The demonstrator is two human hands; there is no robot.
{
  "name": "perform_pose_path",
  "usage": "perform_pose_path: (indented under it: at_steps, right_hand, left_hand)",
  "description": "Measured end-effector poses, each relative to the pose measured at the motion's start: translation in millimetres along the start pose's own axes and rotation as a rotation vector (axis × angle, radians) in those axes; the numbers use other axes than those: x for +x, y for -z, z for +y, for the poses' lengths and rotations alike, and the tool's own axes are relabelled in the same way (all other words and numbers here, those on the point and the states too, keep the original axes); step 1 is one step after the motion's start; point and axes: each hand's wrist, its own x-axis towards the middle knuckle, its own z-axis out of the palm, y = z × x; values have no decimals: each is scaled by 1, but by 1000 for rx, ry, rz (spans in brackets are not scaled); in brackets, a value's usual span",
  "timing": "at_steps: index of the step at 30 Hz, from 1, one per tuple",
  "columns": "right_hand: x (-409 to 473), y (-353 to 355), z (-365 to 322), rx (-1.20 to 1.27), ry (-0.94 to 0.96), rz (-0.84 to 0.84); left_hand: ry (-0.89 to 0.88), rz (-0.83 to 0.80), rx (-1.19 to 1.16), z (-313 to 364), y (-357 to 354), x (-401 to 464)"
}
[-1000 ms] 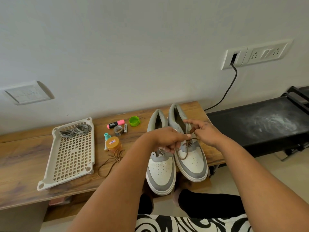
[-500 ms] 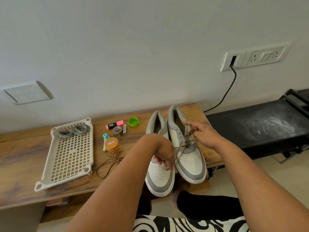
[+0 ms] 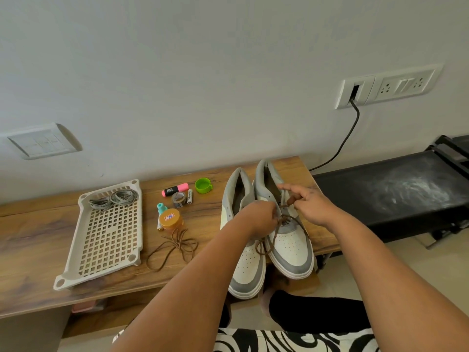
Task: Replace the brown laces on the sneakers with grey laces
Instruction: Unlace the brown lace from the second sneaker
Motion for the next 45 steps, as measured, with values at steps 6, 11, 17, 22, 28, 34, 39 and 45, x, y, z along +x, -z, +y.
perform_pose_path:
  at_steps: [6,11,17,22,28,34,39,45]
  right_hand:
    - [0,1,0,-64,-9,15]
    - [-3,1,-2,-116,-3,29]
    - [-6,1,-4,-103,14,27]
    - [-6,0,-4,-133,47,47]
    - [-8,3,-8,-176,50,81]
    - [-17,7,-20,-374,4,382]
    - [-17,-13,-16,-287,-239,86]
    - [-11,-17,-11,-63,-406,42]
  left_hand:
    - [109,-406,419,-1,23,-18]
    - [193,-552,305,7,31,-24]
    - [114,59,158,1,11,-9]
    - [113,18,-53,0,0,-1]
    - [117,-163,142,-2,18,-9]
    - [94,254,109,-6,15,-15]
    - [-96,170,179,0,8,-6]
    - [-53,156,103,-5,2,-3]
